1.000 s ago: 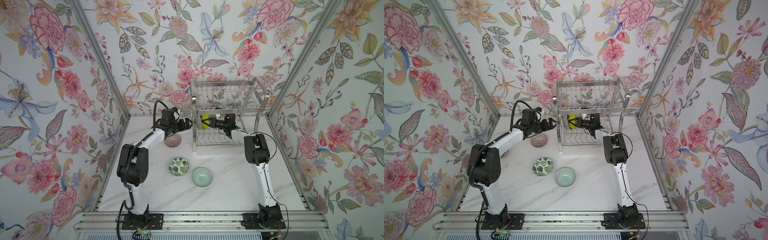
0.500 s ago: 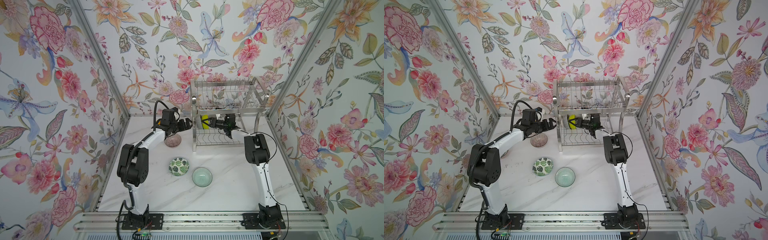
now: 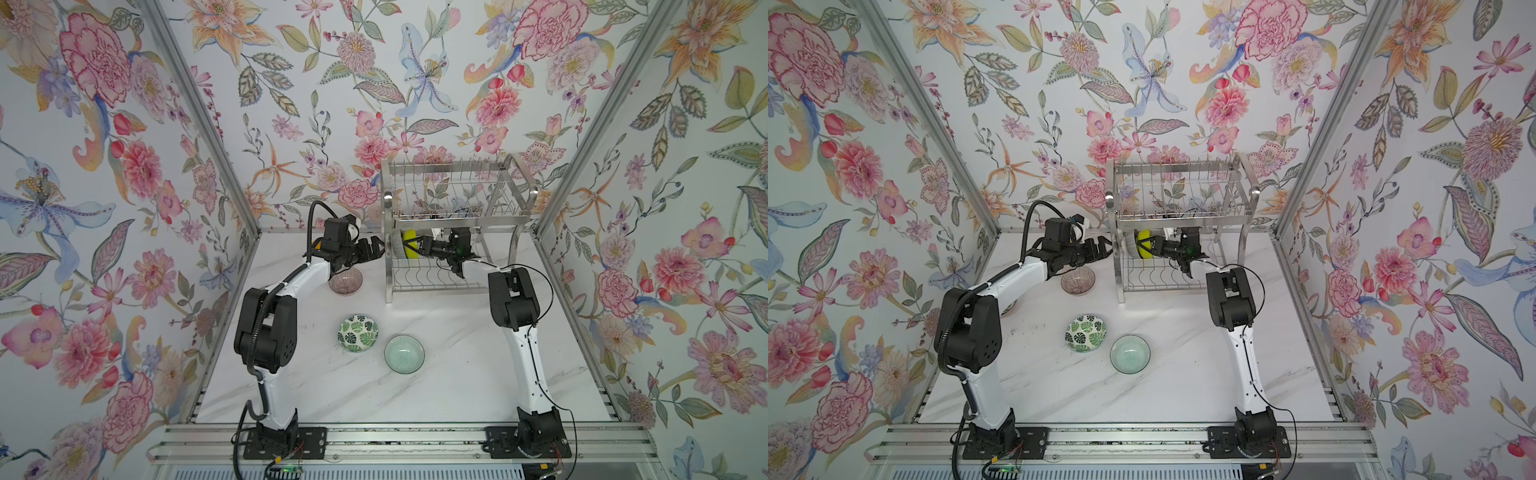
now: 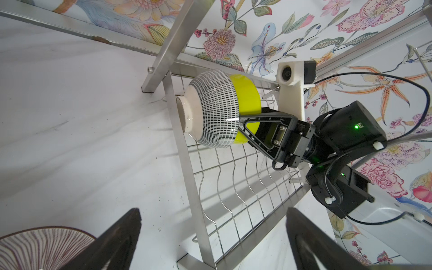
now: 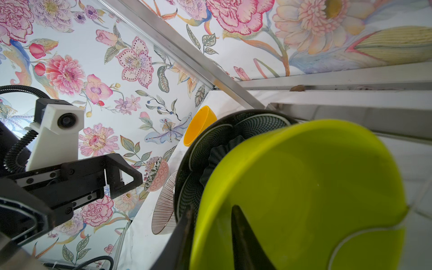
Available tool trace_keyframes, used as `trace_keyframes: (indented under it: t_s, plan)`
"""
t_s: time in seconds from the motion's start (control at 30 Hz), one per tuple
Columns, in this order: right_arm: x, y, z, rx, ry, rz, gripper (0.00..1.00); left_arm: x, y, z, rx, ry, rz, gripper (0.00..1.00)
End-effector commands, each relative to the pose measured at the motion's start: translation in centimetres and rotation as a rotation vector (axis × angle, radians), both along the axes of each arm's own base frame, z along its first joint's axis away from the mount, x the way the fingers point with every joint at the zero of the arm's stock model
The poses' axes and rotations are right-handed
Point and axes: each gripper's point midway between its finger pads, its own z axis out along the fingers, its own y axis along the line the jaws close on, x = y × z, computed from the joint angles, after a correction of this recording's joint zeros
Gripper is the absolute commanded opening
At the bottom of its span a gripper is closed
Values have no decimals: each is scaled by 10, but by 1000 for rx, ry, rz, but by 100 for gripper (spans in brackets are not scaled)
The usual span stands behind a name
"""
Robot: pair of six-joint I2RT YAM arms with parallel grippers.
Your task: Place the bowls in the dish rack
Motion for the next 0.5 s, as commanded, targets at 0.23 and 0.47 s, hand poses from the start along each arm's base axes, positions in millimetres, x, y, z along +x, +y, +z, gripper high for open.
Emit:
trace_keyframes:
  t_s: [0.23,0.47]
  plan:
    - [-5,-4,32,14,-93,-19,35,-7,0,13,17,-37,-7,99]
    - [-7,-10,42,38,-115,-36,37,-6,0,12,18,-33,-7,99]
